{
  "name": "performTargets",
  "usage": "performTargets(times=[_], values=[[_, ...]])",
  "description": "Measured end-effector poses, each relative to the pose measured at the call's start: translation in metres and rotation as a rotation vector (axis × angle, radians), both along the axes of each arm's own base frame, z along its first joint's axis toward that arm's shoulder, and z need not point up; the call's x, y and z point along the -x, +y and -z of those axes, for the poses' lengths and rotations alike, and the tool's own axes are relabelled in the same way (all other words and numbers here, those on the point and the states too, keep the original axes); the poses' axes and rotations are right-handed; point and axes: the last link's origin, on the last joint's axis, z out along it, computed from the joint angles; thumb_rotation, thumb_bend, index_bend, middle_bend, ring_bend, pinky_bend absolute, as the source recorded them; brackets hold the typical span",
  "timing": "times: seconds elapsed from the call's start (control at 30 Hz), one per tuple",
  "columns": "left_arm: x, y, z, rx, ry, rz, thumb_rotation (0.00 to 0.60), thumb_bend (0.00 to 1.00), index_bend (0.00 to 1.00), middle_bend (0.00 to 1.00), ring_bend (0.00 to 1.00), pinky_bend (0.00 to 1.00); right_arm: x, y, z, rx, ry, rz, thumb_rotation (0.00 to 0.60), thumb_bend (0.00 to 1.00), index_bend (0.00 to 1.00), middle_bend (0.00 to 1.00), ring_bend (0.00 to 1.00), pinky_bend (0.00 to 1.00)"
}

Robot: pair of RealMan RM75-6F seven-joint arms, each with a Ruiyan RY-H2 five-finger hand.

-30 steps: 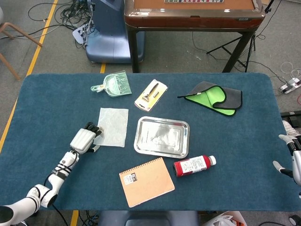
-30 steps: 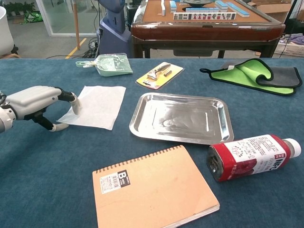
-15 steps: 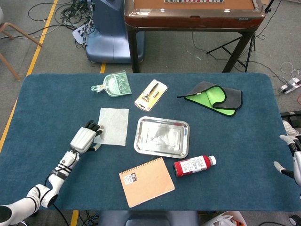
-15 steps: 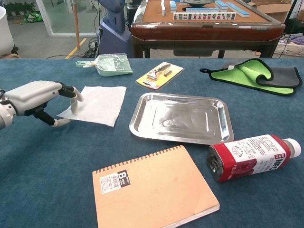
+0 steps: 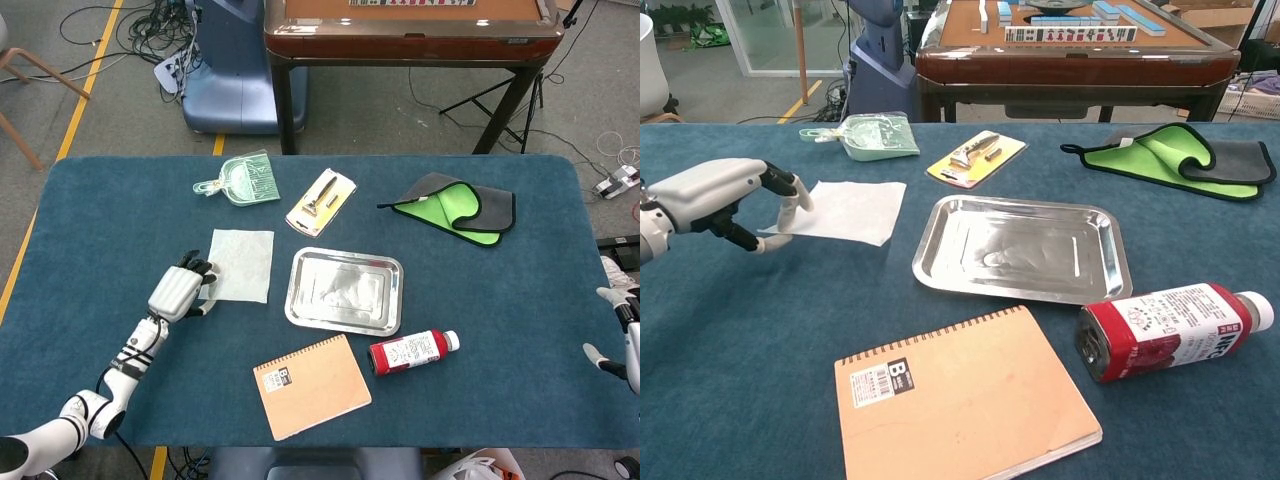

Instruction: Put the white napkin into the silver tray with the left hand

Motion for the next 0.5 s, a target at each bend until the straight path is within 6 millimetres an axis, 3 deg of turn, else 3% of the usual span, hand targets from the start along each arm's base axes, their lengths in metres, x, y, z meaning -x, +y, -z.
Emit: performTargets(times=[0.27,0.5], values=[[-0.008,0.003,-0.005,0.006,-0.067,-0.001,0.6,0.35,0.65,0.57,0.44,0.19,0.001,0.001,0.0,0.001,-0.003,0.0,0.6,0.08,0.24,0.26,0.19,0.19],[-0.026,0.009,-0.01,0.014,-0.145,0.016,0.6,0.35,0.64,0.6,0.47,0.23,0.0,0.001,-0.002,0.006,-0.005,-0.005,0.6,0.08,0.24,0.26,0.19,0.19]])
